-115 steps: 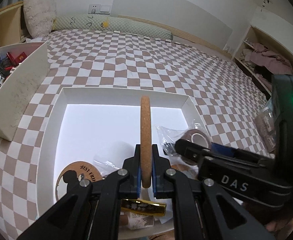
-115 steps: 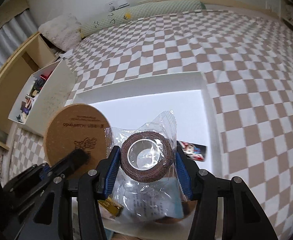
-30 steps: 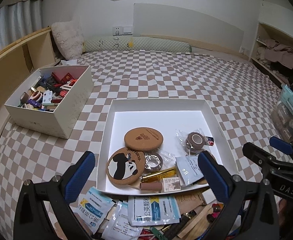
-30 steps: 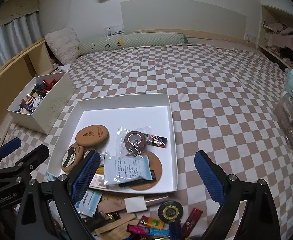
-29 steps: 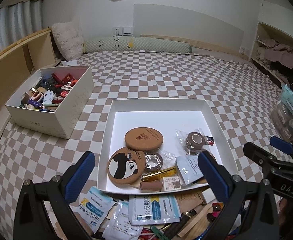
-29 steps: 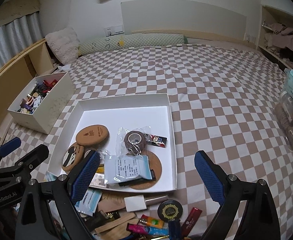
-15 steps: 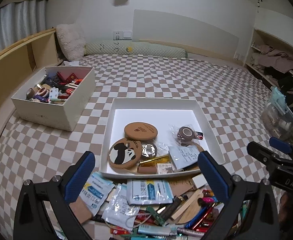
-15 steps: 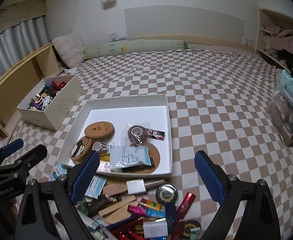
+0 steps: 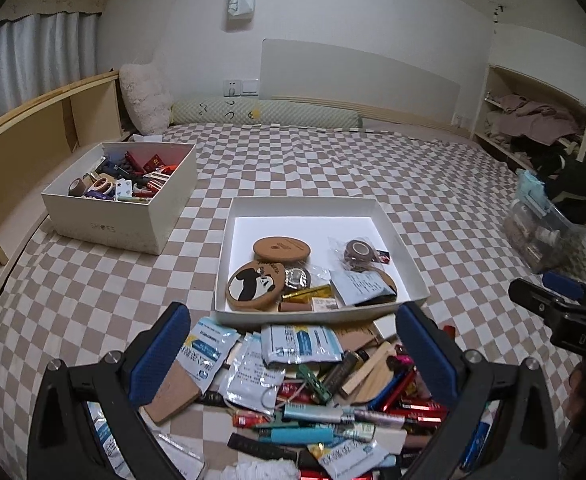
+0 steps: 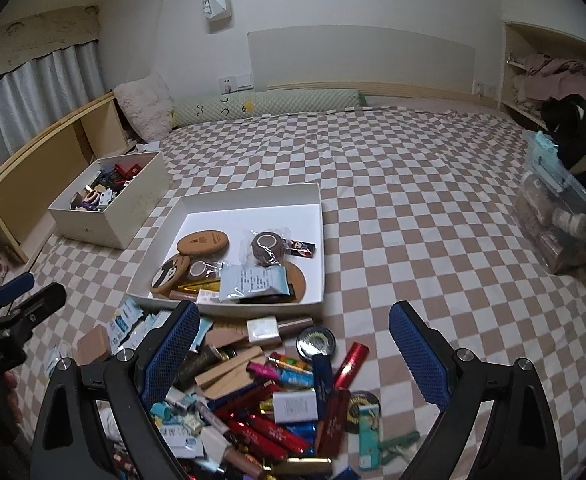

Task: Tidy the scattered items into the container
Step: 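Withdraw both open tools from the white tray back over the pile, then move the left tool to the blue sachet while the right tool approaches the blue lighters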

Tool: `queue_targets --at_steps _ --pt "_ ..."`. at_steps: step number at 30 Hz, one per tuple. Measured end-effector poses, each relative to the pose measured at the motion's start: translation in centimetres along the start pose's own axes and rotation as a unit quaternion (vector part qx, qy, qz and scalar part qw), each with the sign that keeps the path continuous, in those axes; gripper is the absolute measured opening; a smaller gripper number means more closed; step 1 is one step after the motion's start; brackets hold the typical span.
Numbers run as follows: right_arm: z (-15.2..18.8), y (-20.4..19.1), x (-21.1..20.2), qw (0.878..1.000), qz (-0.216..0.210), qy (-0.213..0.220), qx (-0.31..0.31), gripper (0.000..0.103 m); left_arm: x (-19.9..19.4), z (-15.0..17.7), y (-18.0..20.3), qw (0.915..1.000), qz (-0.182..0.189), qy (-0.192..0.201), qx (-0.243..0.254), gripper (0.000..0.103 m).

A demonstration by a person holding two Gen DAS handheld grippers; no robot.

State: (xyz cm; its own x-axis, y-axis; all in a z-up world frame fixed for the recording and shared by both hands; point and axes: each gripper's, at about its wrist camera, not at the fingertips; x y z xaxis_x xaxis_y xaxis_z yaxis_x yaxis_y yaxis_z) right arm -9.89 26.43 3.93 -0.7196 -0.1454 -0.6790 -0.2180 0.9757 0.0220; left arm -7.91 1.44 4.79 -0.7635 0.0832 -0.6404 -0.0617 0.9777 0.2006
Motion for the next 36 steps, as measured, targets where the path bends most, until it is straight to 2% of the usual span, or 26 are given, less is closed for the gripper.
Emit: queue_targets --at_steps 8,12,13,23,34,36 --pt "2.2 -0.3 -2.1 1.000 0.003 0.014 0.008 0.096 -2.4 2.0 -0.7 0.9998 -0.016 0.012 0.009 0.103" --pt "2.9 -0.5 -2.6 1.000 0.004 0.023 0.007 0.097 -3.0 2.8 -1.4 0.9999 -0.011 0.012 -0.002 0.103" --pt "3.1 -0.5 -2.7 1.000 0.005 0.026 0.008 0.103 -3.2 3.0 -1.5 0.9998 -0.010 0.015 -0.005 0.103" --pt "6.3 -0.7 -2.8 0.999 0.008 0.039 0.016 0.103 -4.3 5.9 -1.8 0.9994 -0.014 0.029 -0.015 0.102" --pt "11.1 0.1 -1.0 1.000 0.002 0.009 0.023 0.103 -3.0 11.3 -2.6 0.9996 -0.007 0.002 -0.029 0.103" --pt "12.0 0.4 -0.5 0.999 -0.011 -0.005 0.030 0.103 -3.1 12.1 -2.9 0.9994 -0.011 0.004 -0.034 0.103"
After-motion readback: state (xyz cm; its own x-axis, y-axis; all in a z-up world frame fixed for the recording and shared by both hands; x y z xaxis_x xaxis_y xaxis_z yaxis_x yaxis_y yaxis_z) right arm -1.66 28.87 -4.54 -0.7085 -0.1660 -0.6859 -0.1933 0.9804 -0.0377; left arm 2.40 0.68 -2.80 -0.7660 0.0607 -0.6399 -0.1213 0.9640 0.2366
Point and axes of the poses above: each gripper's, at about its wrist camera, not at the fingertips, and x roughly the way its jaws point, y to its right, z to its underside, and after that the axes turned 10 degrees about -x, right-handed
